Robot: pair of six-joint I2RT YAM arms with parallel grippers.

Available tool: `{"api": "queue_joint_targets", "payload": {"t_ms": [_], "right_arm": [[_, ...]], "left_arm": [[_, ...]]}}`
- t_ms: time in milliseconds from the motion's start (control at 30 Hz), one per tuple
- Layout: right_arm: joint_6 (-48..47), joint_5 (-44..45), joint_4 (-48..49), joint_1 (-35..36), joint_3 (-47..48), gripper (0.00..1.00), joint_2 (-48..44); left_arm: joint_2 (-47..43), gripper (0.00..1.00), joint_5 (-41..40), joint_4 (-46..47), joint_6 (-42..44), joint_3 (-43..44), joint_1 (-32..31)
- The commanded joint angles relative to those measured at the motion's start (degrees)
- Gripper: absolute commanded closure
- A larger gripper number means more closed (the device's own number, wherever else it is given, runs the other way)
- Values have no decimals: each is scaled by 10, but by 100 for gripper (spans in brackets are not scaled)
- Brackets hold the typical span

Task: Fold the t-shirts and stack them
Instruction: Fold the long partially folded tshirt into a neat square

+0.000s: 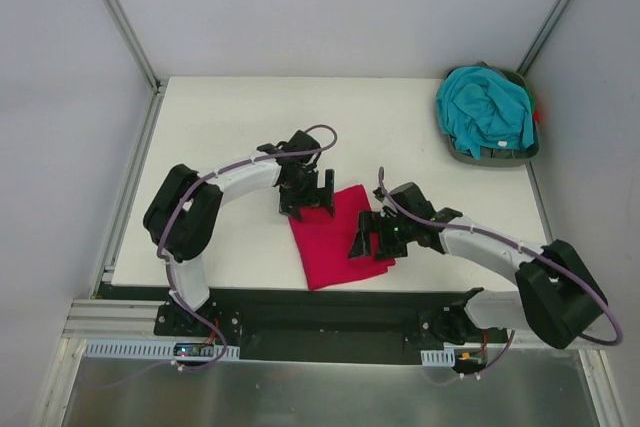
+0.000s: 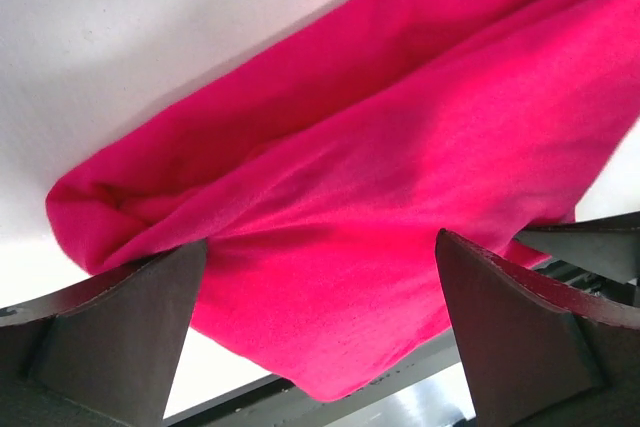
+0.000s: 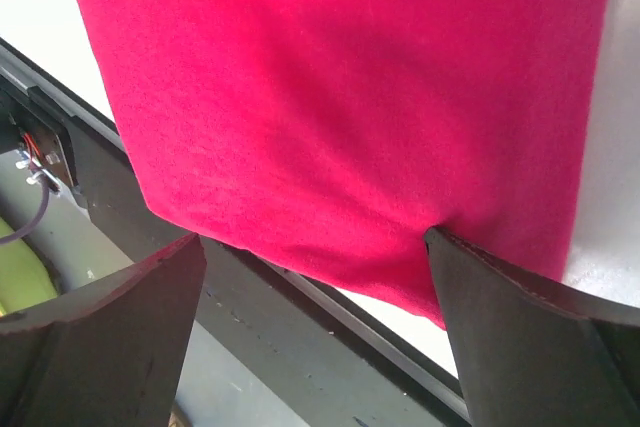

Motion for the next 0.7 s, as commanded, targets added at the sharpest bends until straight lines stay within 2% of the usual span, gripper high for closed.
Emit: {"api": "queue_joint_targets", "payload": {"t_ms": [0,133,300,367,500,600,667], "right_arm": [[-48,20,-46,-19,42,4,68],[-87,-2,-56,-63,83,4,138],[-171,-39,-78,-102,167,4,221],[-217,-20,-116,-112,219,4,245],[-261,-32,-163,-118,326,4,257],[-269,-54,-172,-118,349,4,220],[-259,-24,-182,-118,339,4,175]], "left_arm": [[2,1,29,28,-17,-44,4],[-33,1,43,40,-48,-106,4],[-129,1,59,76,-143,-228,-8],[-179,1,59,94,-168,-251,-28],[-234,1,57,98,-152,-223,-68],[-251,1,67,98,-131,-200,-71],[-262,1,51,92,-114,-191,-70]]}}
